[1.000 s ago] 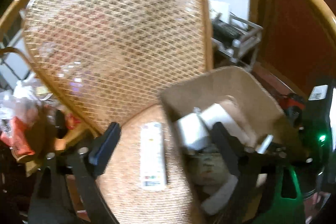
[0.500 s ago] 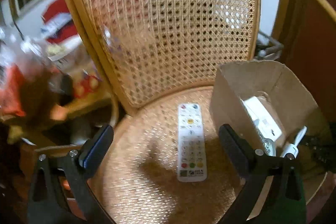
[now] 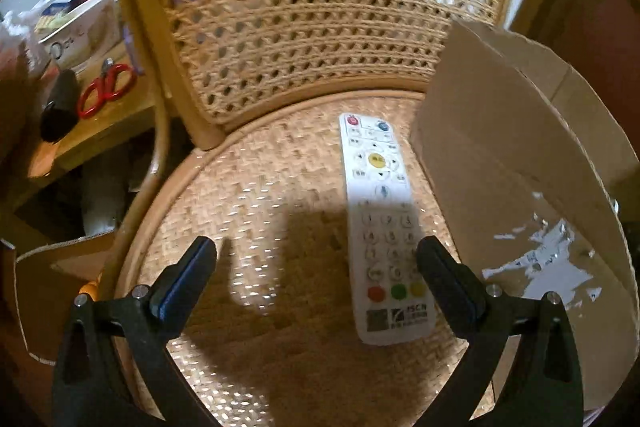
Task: Organize rigid objects
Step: 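Move the open left gripper down to the white TV remote, then close the left gripper on the white remote and lift it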
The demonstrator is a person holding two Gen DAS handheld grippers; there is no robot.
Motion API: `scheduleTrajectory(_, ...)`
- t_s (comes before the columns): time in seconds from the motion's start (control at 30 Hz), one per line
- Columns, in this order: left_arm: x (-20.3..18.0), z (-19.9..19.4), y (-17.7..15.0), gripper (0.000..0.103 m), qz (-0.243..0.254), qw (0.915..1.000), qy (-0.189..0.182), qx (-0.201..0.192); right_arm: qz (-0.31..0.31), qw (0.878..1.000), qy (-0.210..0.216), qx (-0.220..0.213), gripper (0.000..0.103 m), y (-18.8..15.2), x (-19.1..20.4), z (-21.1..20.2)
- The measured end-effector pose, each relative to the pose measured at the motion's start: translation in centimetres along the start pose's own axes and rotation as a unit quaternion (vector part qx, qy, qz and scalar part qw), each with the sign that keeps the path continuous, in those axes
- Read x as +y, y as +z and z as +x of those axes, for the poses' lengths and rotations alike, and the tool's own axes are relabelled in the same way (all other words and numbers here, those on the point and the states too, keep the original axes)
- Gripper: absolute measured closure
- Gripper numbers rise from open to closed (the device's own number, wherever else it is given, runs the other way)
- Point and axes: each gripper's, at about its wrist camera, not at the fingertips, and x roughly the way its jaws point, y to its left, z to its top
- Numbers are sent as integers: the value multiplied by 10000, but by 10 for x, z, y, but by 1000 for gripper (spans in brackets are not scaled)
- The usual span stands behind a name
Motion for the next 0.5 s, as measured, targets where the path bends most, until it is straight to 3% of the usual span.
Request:
scheduleTrajectory(0.13, -6, 2, 1, 4, 106, 9999, -87, 2, 3, 10000, 3, 11, 95, -1, 1, 0)
scheduleTrajectory(0.5, -23, 15, 3, 5, 283, 9989, 359, 38, 4, 10000, 2, 15, 95, 0, 2, 0)
